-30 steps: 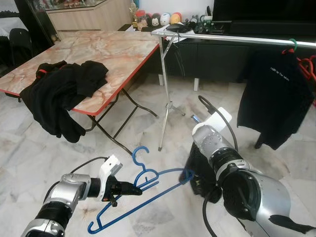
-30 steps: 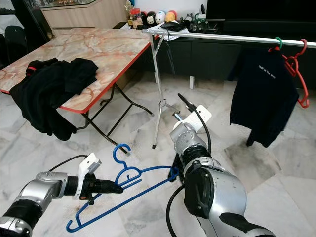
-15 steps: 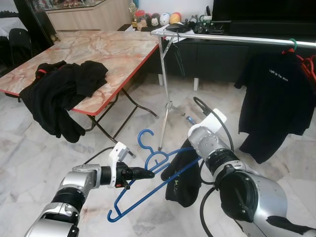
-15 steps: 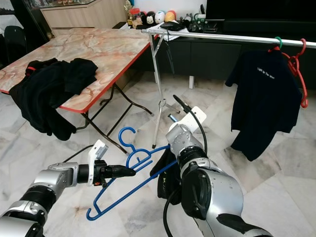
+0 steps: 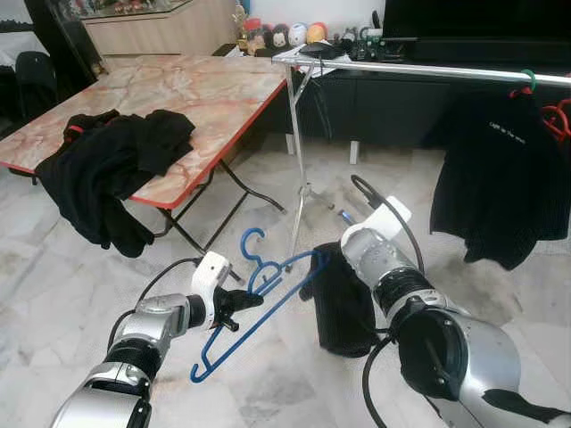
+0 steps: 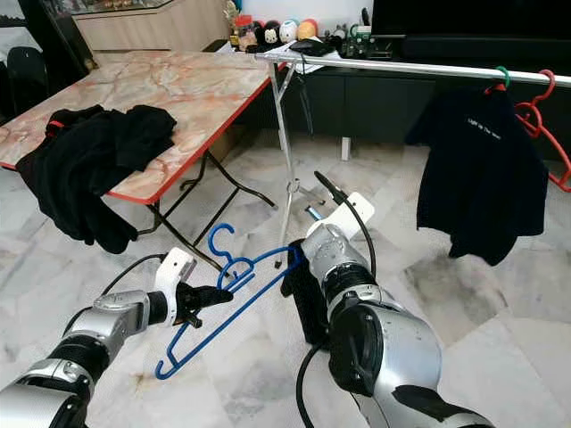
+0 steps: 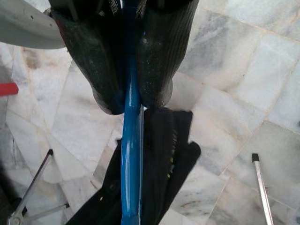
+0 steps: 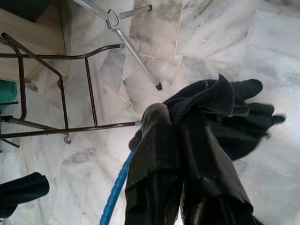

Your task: Hang hanger

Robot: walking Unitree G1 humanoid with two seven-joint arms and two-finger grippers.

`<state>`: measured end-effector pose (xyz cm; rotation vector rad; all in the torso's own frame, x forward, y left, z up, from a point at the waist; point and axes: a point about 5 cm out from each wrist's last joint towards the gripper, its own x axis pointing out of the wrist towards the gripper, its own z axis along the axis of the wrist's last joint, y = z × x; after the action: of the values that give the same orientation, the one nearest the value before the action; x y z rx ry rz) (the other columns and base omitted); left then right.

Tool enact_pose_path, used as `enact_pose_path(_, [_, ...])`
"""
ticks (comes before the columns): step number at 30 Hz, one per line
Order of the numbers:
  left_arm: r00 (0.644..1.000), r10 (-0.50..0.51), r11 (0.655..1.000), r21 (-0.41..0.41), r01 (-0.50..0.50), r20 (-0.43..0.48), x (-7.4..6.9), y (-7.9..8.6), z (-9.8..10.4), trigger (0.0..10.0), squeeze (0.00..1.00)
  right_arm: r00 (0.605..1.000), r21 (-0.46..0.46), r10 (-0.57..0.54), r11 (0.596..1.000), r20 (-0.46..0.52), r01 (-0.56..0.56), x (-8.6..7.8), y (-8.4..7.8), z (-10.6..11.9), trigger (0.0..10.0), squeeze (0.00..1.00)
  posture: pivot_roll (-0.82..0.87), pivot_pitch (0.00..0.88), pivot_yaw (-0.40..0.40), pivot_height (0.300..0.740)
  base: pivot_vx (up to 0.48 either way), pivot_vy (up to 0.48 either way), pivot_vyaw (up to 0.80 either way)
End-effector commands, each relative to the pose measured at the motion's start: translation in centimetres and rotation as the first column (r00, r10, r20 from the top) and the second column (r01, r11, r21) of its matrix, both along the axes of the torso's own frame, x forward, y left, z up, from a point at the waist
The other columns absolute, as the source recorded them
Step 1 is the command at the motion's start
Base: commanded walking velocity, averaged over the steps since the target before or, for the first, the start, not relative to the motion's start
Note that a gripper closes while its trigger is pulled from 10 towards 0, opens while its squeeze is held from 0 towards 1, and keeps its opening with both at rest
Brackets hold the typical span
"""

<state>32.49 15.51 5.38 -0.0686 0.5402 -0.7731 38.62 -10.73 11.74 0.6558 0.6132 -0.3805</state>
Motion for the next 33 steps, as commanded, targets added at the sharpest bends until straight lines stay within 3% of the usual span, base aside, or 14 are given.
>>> enact_pose_path(1, [0.999, 0.047, 0.999, -0.011, -0.047, 0.025, 0.1, 0.8, 0.2, 10.0, 0.0, 1.0, -0.003, 0.007, 1.0, 0.021, -0.007, 0.3, 0.5, 0.7, 10.0, 0.0, -0.13, 0.0, 0.163, 0.74, 0.0, 0.0, 0.0])
enact_pose_path(5, [0.998, 0.051, 0.999, -0.008, -0.051, 0.028, 0.1, 0.8, 0.1, 10.0, 0.0, 1.0, -0.003, 0.007, 1.0, 0.021, -0.007, 0.3, 0.5, 0.7, 10.0, 0.0, -0.13, 0.0, 0.163, 0.74, 0.0, 0.0, 0.0])
enact_pose_path(9, [0.997, -0.081, 0.99, -0.114, 0.081, 0.003, -0.1, -0.3, 0.9, 10.0, 0.0, 0.999, 0.0, 0.039, 0.999, 0.02, -0.039, 0.2, 1.4, 0.7, 10.0, 0.0, -0.14, 0.0, 0.163, 0.74, 0.0, 0.0, 0.0])
enact_pose_path(14, [0.988, -0.151, 0.98, -0.136, 0.147, -0.016, -0.3, -0.5, 1.2, 10.0, 0.0, 0.999, 0.002, 0.043, 0.999, 0.021, -0.043, 0.2, 1.5, 0.8, 10.0, 0.0, -0.14, 0.0, 0.169, 0.74, 0.0, 0.0, 0.0])
enact_pose_path(19, [0.992, -0.127, 0.987, -0.105, 0.125, -0.013, 0.0, -0.6, 1.1, 10.0, 0.0, 0.998, 0.012, 0.05, 0.999, 0.027, -0.05, 0.3, 1.9, 1.2, 10.0, 0.0, -0.14, 0.0, 0.174, 0.74, 0.0, 0.0, 0.0])
enact_pose_path(23, [0.999, -0.045, 0.999, -0.028, 0.045, -0.003, 0.4, -0.5, 0.6, 10.0, 0.0, 0.998, 0.021, 0.054, 0.998, 0.026, -0.054, 0.3, 2.3, 1.4, 10.0, 0.0, -0.15, 0.0, 0.177, 0.74, 0.0, 0.0, 0.0])
enact_pose_path(27, [1.0, 0.009, 0.998, -0.064, -0.008, 0.014, 0.7, -0.8, 0.8, 10.0, 0.0, 0.998, 0.035, 0.057, 0.998, 0.018, -0.057, 0.3, 2.7, 1.5, 10.0, 0.0, -0.15, 0.0, 0.178, 0.74, 0.0, 0.0, 0.0])
enact_pose_path(33, [1.0, -0.008, 0.994, -0.109, 0.01, 0.015, 0.8, -1.3, 1.1, 10.0, 0.0, 0.997, 0.049, 0.077, 0.996, 0.005, -0.077, 0.0, 3.7, 1.3, 10.0, 0.0, -0.15, 0.0, 0.178, 0.74, 0.0, 0.0, 0.0])
